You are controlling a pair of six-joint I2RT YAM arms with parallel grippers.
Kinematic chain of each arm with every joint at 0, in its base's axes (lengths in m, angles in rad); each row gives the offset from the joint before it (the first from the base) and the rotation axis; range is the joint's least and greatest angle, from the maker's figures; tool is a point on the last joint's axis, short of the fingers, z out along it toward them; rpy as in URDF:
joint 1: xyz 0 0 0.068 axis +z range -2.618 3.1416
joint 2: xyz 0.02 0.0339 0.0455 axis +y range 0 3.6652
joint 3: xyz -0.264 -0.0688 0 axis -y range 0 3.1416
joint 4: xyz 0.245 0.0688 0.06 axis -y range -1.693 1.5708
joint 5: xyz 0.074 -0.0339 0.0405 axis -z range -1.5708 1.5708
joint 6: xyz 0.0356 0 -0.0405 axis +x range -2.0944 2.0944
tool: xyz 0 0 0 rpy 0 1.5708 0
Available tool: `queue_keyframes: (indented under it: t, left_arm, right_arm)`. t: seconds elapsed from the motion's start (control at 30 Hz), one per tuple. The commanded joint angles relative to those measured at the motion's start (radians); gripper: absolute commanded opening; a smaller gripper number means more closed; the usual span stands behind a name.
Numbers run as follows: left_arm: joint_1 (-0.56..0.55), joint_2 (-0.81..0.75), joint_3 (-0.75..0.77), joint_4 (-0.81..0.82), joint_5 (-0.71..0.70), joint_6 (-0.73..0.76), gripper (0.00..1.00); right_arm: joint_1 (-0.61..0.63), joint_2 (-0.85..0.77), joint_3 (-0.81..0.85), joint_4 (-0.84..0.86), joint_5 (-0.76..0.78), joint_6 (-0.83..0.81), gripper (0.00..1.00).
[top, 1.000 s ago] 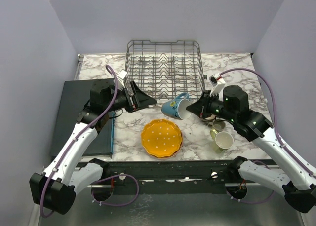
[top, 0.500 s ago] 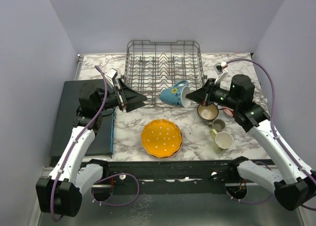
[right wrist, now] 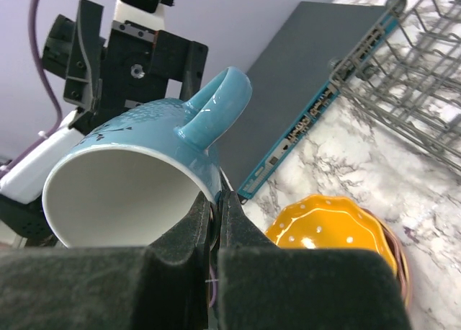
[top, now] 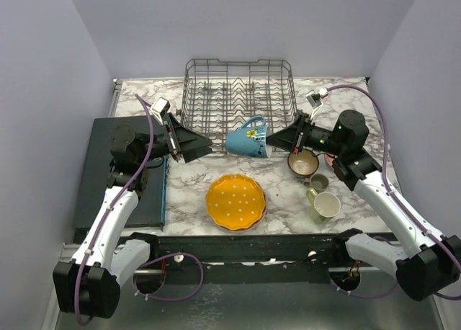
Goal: Load the mixed dishes into the dish rack
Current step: Pick up the cup at the center of the board.
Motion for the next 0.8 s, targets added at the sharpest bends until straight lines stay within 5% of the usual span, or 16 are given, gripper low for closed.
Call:
queue_keyframes:
  t: [0.0, 0.77]
  left_arm:
    - [0.007, 0.003, -0.028, 0.137, 0.02, -0.086, 0.99]
    - [0.008, -0.039, -0.063, 0.224, 0.012, -0.2, 0.99]
  right_arm:
    - [-0.006, 0.001, -0.021, 0.25, -0.095, 0.106, 0.01]
    - [0.141, 0.16, 0.046, 0.447, -0.055, 0.117, 0.0]
